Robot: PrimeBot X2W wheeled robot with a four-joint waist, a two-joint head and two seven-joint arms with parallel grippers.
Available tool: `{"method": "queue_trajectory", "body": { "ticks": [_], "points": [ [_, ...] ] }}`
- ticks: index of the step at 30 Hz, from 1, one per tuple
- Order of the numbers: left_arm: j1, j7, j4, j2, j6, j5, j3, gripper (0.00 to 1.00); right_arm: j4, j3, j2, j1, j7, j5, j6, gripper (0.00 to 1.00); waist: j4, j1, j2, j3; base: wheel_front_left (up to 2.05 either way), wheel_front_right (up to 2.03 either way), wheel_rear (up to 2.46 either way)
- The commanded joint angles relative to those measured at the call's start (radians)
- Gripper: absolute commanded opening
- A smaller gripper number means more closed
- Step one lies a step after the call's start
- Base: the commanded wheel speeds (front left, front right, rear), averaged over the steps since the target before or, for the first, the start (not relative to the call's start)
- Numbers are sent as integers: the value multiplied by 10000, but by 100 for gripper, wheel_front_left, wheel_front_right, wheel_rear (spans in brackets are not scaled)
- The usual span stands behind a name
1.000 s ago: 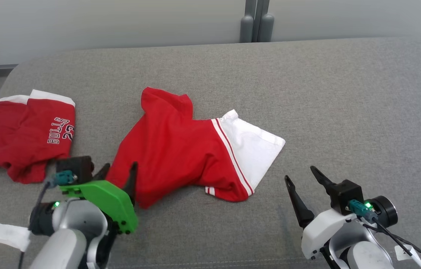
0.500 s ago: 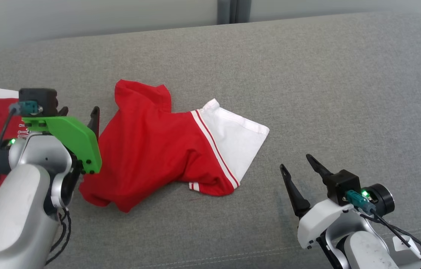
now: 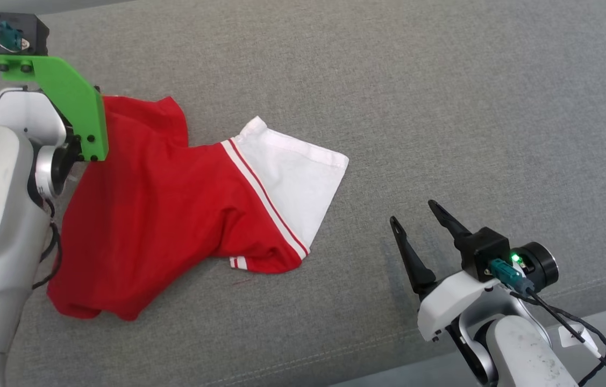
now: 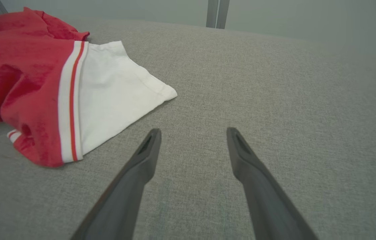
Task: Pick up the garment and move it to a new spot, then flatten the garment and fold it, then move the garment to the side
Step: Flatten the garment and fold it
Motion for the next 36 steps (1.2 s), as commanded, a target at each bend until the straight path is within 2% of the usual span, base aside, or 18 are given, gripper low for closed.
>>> {"method": "queue_trajectory", "body": {
  "ticks": [1, 12, 20, 21, 22, 23, 27, 31, 36],
  "points": [
    [-334, 176, 240, 127, -24, 98, -42, 100, -33, 65, -7, -181, -83, 69, -3, 100, -526, 0, 0, 556, 0, 0, 0],
    [-1007, 1091, 1065, 622, -115, 287, -275, 100, 5, 403, -7, -165, -126, 24, -3, 100, -1088, 0, 0, 1052, 0, 0, 0],
    [-1018, 1911, 1227, 774, -142, 140, -427, 100, -12, 480, -5, -193, -140, 7, -3, 100, -1122, 0, 0, 1220, 0, 0, 0],
    [-936, 1883, 1236, 780, -132, 105, -416, 83, -3, 504, -5, -213, -138, 19, -3, 100, -1110, 0, 0, 1211, 0, 0, 0],
    [-849, 1831, 1236, 757, -129, 72, -409, 48, 1, 509, -8, -230, -140, 23, -3, 100, -1085, 0, 0, 1204, 0, 0, 0],
    [-789, 1667, 1203, 686, -101, 2, -355, 0, -8, 503, -8, -238, -143, 31, -3, 100, -1043, 0, 0, 1198, 0, 0, 0],
    [-549, 903, 976, 456, -32, 42, -344, 0, -34, 429, -8, -267, -137, -44, -3, 100, -741, 0, 0, 1117, 0, 0, 0],
    [-311, 311, 798, 319, -182, 98, -478, 0, 24, 368, -10, -223, -84, -99, -3, 100, -354, 0, 0, 861, 0, 0, 0],
    [-117, -257, 470, 347, -132, 354, -641, 0, 12, 317, -11, -179, -8, -159, -3, 100, 255, 0, 0, 523, 0, 0, 0]
  ]
}}
